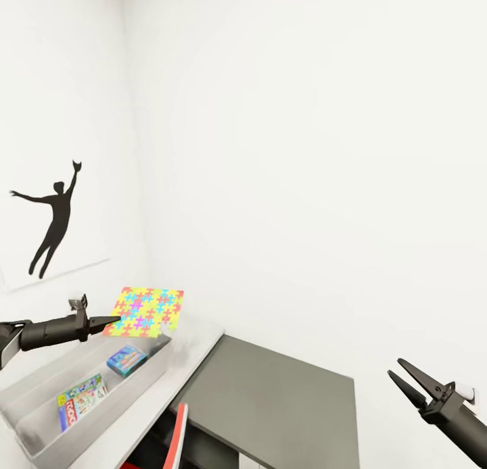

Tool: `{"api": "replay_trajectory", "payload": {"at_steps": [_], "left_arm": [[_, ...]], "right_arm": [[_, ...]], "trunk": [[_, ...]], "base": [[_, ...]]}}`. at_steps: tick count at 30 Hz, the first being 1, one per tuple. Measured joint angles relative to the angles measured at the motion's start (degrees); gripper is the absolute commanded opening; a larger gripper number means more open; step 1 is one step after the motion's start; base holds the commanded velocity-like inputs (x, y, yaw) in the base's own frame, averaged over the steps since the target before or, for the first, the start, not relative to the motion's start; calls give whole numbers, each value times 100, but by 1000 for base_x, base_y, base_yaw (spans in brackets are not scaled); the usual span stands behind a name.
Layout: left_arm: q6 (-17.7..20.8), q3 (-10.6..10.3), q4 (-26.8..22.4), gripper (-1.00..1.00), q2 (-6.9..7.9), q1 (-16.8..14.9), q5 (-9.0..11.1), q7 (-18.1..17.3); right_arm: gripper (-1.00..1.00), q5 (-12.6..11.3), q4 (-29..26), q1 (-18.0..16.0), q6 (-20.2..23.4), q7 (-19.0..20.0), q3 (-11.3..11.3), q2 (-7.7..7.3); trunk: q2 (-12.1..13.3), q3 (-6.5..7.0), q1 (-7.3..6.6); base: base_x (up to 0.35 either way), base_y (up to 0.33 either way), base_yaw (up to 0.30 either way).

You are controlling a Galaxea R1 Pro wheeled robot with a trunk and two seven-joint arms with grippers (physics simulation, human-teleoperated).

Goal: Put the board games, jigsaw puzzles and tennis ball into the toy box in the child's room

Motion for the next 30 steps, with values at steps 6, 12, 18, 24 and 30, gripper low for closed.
{"api": "replay_trajectory", "payload": {"at_steps": [6,12,18,24,30], "left_arm": [[0,-1,0,-100,0,3,2,0],[0,-6,0,-100,0,4,2,1],[0,-10,0,-100,0,5,1,1],[0,-5,0,-100,0,4,3,0],[0,-5,0,-100,0,4,0,0]], "right_arm": [[100,1,-2,0,2,0,5,1],[100,-1,-1,0,0,0,6,0],[100,0,2,-7,-6,0,14,7],[100,1,16,-6,-22,0,14,9],[100,-2,19,-5,-28,-62,14,9]], "trunk": [[0,2,1],[0,2,0],[0,2,0],[0,2,2],[1,2,2]], "base": [[230,31,-5],[234,4,-1],[241,0,0],[145,18,0],[26,5,0]]}}
